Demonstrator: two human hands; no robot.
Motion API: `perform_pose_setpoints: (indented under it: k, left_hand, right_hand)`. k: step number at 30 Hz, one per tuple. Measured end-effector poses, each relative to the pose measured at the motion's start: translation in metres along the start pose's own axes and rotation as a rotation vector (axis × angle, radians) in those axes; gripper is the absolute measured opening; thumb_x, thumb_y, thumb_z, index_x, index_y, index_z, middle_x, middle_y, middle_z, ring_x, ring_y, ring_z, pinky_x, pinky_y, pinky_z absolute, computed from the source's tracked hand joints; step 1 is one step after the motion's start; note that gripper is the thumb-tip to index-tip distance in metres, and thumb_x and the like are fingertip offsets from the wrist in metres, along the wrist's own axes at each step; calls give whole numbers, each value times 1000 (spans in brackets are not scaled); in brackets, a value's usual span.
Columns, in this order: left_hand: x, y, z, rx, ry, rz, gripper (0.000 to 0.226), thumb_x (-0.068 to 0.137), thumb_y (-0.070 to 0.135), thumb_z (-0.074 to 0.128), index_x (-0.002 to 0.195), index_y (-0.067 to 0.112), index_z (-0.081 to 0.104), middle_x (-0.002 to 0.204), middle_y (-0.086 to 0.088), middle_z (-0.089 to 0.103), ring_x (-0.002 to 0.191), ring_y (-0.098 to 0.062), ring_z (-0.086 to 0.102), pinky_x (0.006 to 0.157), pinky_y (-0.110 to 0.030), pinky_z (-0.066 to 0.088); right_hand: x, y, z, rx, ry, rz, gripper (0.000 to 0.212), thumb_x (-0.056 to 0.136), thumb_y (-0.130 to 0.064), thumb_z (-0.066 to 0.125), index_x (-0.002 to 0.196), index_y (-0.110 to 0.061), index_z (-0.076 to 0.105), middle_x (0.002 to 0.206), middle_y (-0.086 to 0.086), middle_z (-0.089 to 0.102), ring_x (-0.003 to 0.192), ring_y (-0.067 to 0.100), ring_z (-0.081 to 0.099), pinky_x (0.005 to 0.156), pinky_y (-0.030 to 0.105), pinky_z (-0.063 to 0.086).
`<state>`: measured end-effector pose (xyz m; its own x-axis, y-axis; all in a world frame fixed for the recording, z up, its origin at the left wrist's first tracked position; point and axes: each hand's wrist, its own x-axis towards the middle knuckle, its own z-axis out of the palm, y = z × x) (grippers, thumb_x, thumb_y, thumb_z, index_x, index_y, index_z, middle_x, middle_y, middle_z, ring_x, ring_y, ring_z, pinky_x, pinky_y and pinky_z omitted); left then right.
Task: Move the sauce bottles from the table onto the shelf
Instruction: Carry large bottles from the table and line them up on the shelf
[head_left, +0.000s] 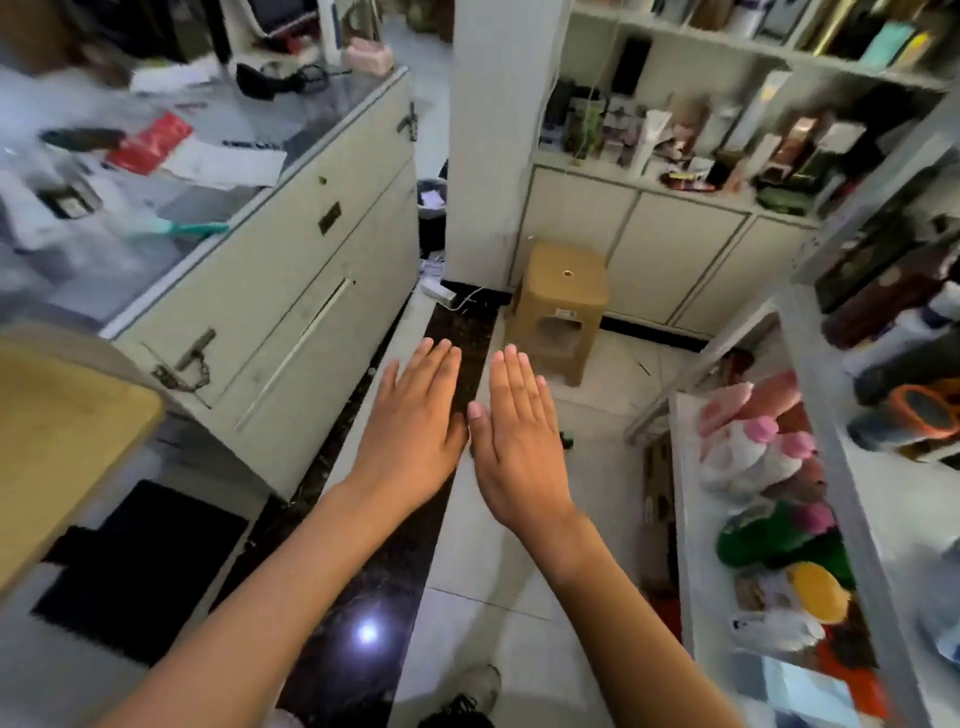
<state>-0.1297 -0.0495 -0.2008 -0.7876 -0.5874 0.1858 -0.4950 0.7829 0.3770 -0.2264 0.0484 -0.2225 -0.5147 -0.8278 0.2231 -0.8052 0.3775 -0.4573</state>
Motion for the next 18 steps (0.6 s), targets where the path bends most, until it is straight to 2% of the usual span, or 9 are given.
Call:
perform_pose_setpoints:
  k: [3,11,14,18]
  left_hand:
    - [-37,-53,-23,-22,75,-152,62,99,27,46,153,10,19,161,-7,18,150,-19,8,120,-37,4]
    - [-151,-205,-101,-9,294,-469,68,86,12,60,147,2,32,154,-15,33,147,-29,21,117,-52,22]
    - [-193,-259,-128,45,356,-555,65,86,12,53,146,2,32,153,-16,34,146,-31,22,115,-54,25]
    - [-248,-326,-153,87,414,-718,60,95,14,46,150,5,25,158,-12,25,149,-26,11,119,-51,18]
  right_hand:
    - [6,-61,35,40,-43,-115,62,105,-40,19,158,-9,17,166,5,11,154,11,0,126,35,1]
    - [11,-239,133,31,-183,-410,62,104,-38,23,156,-5,22,164,12,20,154,18,10,125,36,4]
    - [9,-304,169,40,-217,-504,60,106,-38,23,157,-6,21,165,11,18,154,16,7,126,39,7]
    - [0,-382,218,18,-302,-594,62,106,-40,17,158,-6,18,166,11,15,154,18,5,126,41,8]
